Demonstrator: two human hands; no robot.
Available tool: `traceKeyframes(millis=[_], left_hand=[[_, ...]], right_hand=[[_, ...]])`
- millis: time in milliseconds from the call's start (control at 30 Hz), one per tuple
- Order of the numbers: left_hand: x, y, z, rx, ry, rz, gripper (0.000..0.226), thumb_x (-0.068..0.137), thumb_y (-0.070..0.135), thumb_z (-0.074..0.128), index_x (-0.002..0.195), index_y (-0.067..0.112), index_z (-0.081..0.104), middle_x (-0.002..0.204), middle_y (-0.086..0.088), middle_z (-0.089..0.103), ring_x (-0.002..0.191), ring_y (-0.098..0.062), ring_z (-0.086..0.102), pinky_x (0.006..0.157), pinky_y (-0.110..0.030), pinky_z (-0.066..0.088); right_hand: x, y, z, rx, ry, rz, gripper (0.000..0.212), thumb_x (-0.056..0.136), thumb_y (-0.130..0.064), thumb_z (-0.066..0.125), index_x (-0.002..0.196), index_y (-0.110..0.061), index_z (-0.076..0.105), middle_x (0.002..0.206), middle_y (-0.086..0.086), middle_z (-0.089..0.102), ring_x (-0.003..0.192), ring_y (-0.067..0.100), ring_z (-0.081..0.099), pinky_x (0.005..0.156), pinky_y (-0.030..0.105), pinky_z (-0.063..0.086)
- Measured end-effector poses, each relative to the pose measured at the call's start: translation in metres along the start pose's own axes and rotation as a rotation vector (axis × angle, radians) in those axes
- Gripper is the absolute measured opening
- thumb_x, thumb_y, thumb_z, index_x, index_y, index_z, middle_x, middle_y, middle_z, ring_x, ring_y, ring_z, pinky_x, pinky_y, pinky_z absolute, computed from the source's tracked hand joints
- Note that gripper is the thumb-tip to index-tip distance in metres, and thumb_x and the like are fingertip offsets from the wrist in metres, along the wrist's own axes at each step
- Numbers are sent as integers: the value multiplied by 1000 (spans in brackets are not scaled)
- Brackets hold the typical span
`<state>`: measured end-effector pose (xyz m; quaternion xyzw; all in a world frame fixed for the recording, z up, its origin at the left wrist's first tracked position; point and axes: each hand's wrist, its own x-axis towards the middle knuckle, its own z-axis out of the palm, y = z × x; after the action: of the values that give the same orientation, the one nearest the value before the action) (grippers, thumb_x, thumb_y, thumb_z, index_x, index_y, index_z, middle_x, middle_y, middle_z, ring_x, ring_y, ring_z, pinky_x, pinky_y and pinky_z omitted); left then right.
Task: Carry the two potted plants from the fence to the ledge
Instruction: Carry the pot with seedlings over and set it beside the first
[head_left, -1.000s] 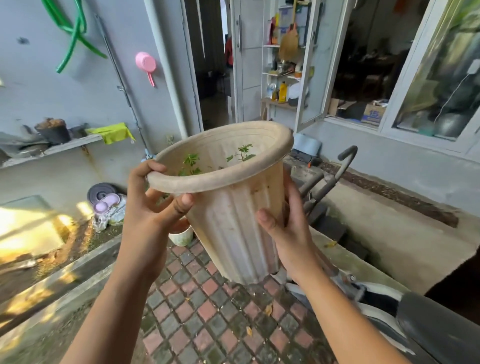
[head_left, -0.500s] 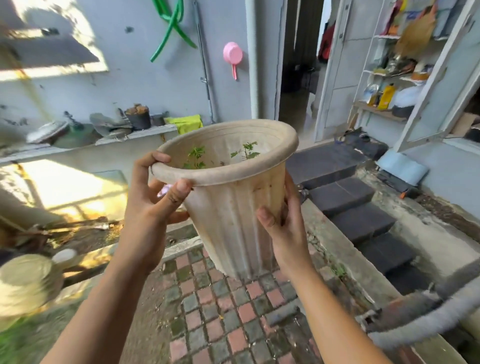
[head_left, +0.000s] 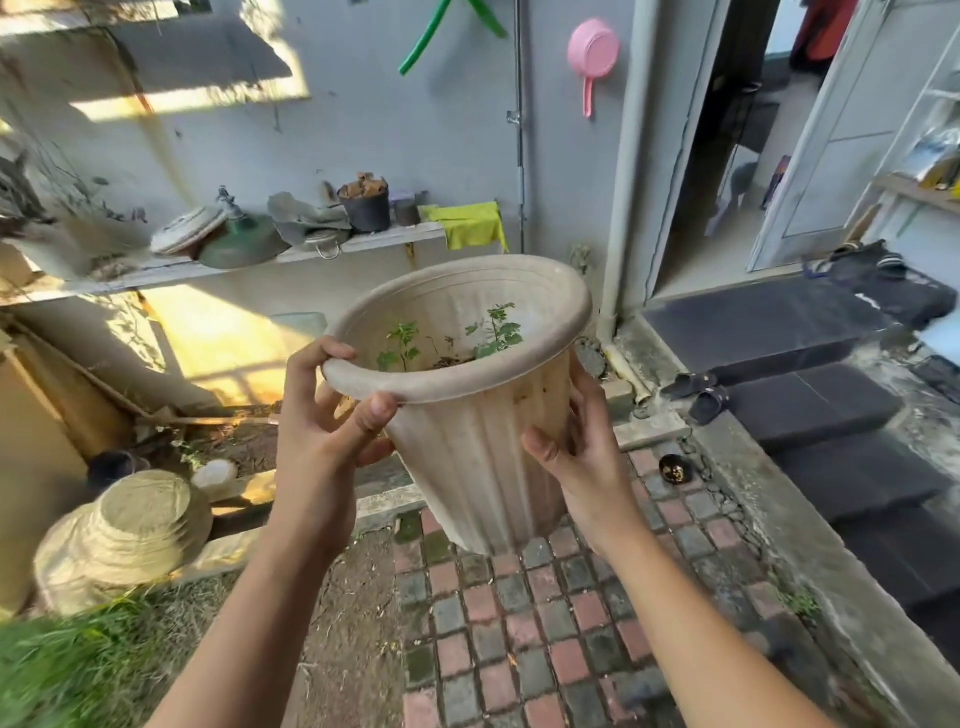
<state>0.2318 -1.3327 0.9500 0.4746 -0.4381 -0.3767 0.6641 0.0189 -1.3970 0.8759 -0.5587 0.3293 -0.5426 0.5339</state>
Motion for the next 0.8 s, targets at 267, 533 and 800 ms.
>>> traceKeyframes(millis=[267, 533, 800], left_hand=[[106, -98, -59, 2, 21, -54, 52, 66, 37, 80, 112, 35, 55, 115, -3, 66, 96, -23, 70, 67, -38, 64], [163, -291, -106, 70, 61, -57, 50, 66, 30, 75, 111, 35, 53, 106, 17, 75, 95, -13, 76, 86, -65, 54], [166, -512, -132, 104, 226, -72, 52, 80, 50, 60, 131, 44, 54, 118, 20, 75, 106, -12, 79, 83, -47, 56]], right_hand=[[87, 111, 40, -5, 13, 79, 91, 62, -71, 85, 141, -68, 40, 159, -17, 49, 146, 6, 50, 121, 41, 42], [143, 325, 34, 41, -45, 125, 92, 70, -61, 86, 149, -56, 40, 158, -19, 51, 146, 4, 49, 118, 36, 43], [141, 554, 18, 63, -30, 69, 77, 71, -61, 85, 138, -64, 47, 143, -34, 59, 137, -7, 54, 105, 14, 49]])
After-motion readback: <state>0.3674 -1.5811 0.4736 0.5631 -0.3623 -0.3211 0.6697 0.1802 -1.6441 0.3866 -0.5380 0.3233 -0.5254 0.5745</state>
